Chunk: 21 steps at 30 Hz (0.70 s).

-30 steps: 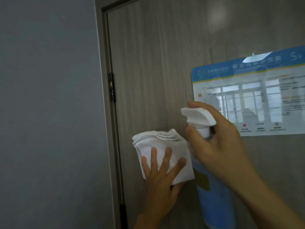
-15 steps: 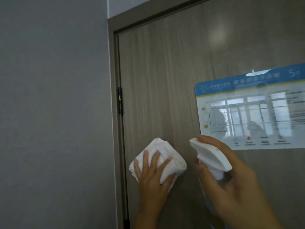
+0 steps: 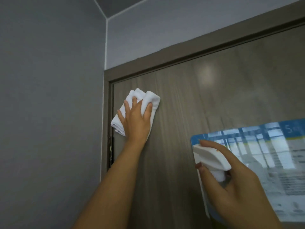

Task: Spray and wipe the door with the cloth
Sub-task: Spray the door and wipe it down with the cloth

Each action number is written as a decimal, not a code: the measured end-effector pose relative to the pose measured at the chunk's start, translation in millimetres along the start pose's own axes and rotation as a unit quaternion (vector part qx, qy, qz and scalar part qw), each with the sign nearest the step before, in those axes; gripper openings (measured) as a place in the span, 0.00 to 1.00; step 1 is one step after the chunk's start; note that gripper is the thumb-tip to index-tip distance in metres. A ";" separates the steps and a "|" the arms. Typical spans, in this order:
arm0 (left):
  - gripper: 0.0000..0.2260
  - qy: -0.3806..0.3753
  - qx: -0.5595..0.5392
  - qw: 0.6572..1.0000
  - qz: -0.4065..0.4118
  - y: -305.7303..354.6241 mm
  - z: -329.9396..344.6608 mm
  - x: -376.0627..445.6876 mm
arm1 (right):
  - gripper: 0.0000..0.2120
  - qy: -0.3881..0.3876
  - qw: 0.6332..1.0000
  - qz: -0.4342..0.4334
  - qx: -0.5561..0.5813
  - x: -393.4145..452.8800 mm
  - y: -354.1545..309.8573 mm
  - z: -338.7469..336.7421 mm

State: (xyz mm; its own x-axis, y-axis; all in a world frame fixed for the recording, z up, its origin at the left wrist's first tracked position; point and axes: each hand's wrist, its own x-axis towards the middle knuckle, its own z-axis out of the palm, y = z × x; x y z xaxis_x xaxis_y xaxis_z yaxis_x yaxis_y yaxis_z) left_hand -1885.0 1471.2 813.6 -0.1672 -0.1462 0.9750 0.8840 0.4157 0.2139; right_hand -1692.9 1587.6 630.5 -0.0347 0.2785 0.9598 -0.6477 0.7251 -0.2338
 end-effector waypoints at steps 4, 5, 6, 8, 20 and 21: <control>0.27 -0.045 0.129 0.987 0.079 17.5 22.3 30.9 | 0.21 -0.015 0.999 0.014 -0.031 48.3 -0.7 -7.9; 0.28 -0.058 0.168 0.978 0.106 19.1 25.4 30.4 | 0.21 -0.014 0.999 0.013 -0.038 57.1 -2.3 -10.8; 0.28 -0.071 0.183 0.972 0.126 18.6 24.6 28.4 | 0.20 -0.011 0.999 0.007 -0.044 63.6 -3.3 -13.3; 0.27 -0.106 0.165 0.967 0.165 9.3 19.7 23.6 | 0.20 -0.011 0.999 0.002 -0.050 68.2 -4.5 -16.6; 0.26 -0.175 0.163 0.920 0.309 -43.5 -1.2 -105.9 | 0.19 -0.087 0.992 0.087 -0.042 -35.4 -2.5 -42.9; 0.26 -0.175 0.162 0.923 0.302 -47.5 -3.3 -122.0 | 0.20 -0.089 0.990 0.102 -0.038 -48.0 0.2 -47.1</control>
State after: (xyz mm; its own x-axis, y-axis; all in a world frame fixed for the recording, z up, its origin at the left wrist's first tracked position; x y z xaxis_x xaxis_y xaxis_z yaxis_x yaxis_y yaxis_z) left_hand -1905.1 1466.3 684.2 0.1331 0.4753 0.8697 0.6936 0.5821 -0.4243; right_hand -1655.5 1604.0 577.1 -0.2971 0.3134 0.9020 -0.5546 0.7123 -0.4302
